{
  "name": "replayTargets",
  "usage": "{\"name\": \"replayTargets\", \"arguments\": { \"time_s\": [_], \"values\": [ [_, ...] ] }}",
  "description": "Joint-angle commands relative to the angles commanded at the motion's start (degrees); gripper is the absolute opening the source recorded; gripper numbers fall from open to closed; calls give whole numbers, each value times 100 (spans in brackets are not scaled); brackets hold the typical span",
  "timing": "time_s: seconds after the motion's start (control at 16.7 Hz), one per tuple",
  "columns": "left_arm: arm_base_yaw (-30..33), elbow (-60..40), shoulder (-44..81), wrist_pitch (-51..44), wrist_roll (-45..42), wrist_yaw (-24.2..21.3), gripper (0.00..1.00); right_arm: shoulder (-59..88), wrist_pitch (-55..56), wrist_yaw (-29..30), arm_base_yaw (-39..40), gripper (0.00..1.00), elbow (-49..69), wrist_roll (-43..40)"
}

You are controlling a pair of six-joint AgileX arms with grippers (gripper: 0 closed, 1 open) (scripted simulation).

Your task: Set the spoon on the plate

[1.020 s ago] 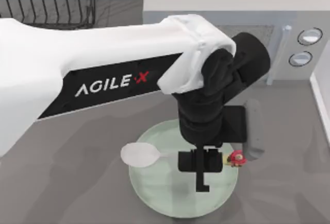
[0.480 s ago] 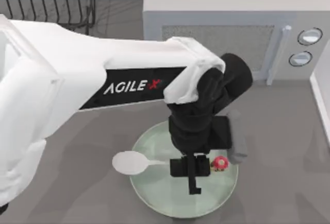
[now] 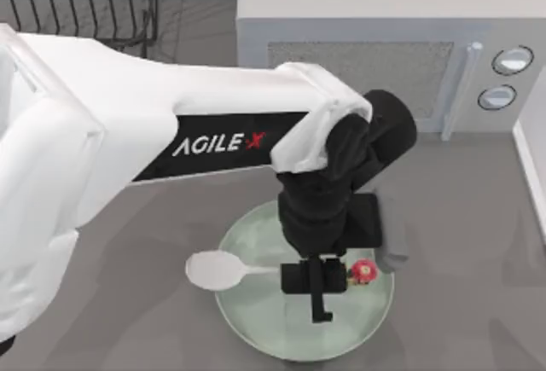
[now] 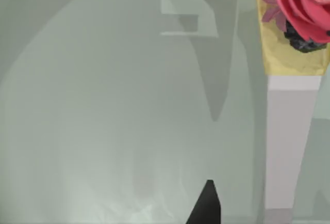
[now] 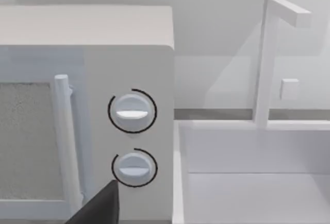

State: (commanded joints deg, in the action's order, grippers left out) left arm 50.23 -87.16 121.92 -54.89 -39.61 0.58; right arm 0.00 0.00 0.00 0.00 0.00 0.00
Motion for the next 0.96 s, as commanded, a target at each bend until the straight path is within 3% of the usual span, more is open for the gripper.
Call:
{"name": "replayTargets", "arguments": {
  "time_s": [0.6,0.96],
  "values": [
    [0,0,0,0,0,0,98,0,0,0,0,100,0,0],
    [0,0,0,0,0,0,100,0,0,0,0,100,0,0]
  ]
}}
